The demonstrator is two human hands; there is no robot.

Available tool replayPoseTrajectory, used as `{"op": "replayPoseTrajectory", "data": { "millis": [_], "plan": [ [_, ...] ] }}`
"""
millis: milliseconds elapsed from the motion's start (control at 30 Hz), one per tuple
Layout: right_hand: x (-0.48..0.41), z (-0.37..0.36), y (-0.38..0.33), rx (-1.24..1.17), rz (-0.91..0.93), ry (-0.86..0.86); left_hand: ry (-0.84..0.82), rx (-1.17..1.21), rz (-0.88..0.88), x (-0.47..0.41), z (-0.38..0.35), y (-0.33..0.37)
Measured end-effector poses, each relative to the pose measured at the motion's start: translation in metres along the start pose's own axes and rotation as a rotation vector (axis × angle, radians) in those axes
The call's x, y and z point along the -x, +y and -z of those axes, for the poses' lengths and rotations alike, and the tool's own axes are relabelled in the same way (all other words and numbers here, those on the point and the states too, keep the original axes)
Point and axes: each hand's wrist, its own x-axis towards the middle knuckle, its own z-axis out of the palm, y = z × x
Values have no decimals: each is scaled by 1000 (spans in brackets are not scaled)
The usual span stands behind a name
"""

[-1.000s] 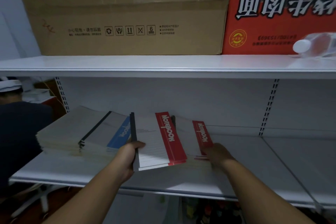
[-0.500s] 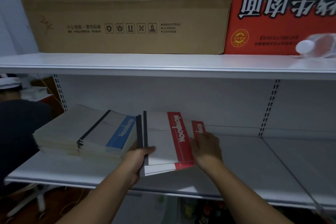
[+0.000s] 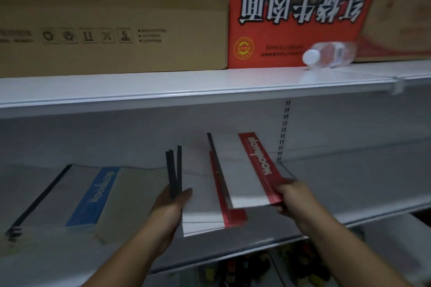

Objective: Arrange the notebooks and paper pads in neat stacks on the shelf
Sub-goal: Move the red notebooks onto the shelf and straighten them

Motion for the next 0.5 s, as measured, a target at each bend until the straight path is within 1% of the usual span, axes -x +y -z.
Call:
{"op": "replayPoseTrajectory", "data": {
  "millis": [67,133,200,300,400,500],
  "plan": [
    [2,14,14,105,-4,64,-86,28,29,-7,-44,-11],
    [2,37,33,138,-15,90,-153,48,99,-6,-91,-22],
    [5,65,47,137,-18,116,-187,74,159,-3,-136,-33],
    [14,119,54,73,11,176,-243,69,184,3,-203,-41],
    [23,187,58,-53,48,267,-332,56,194,10,-270,-43],
    [31,254,63,-45,59,297,-399,56,196,17,-336,-48]
  ]
}}
